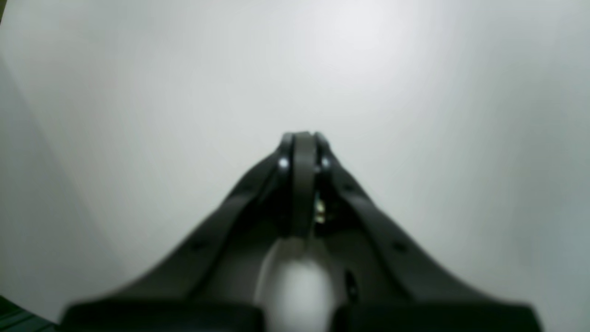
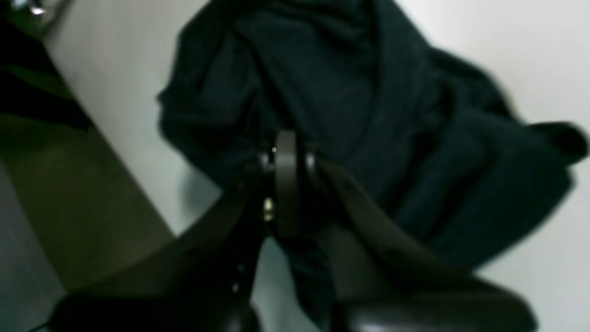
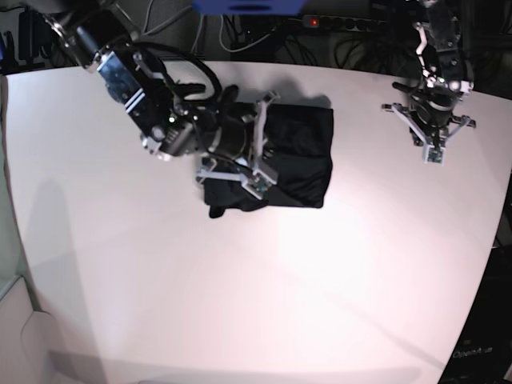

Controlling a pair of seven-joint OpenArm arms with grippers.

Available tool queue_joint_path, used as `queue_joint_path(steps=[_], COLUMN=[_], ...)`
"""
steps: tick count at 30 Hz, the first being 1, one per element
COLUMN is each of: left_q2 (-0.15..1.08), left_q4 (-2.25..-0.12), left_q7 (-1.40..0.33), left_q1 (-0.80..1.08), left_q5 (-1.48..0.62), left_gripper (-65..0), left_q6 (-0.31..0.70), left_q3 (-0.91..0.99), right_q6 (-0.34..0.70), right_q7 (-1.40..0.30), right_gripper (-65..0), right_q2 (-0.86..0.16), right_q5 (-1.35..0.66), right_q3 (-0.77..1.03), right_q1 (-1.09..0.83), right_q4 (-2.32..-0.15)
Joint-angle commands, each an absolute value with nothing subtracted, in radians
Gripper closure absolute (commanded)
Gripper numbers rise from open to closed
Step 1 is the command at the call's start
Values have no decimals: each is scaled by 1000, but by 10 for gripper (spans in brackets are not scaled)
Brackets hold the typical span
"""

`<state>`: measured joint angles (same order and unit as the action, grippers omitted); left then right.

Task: Fold the T-shirt properly

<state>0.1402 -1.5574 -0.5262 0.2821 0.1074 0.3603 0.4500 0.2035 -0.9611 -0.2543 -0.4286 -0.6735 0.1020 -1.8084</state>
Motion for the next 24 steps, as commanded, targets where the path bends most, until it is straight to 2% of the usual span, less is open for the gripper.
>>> queue_joint_path(steps=[1,7,14,20,24], left_q2=[151,151,151,150,137], left_q4=[-1581,-1583,-1583,-1583,-1583], left_q7=[-512,-512,-510,-510,-510], left_q1=[277,278,294,292,292], left_q5=[102,102,102,101,101], left_gripper=[0,0,0,0,0], left_q6=[357,357,357,357,357], left_q3=[453,456,458,455,460], right_q6=[196,196,197,194,194], right_q7=[-918,-817,-691,-688,-690], right_gripper=[0,0,0,0,0], right_q2=[-260,-260,-162,-99,-111], right_q5=[-440,-440,-440,-440,-440], right_q3=[-668,-674,-739,-812,-817], right_q1=[104,53,1,7,13], right_q4=[-1827,-1739,-1595,-1577,-1621])
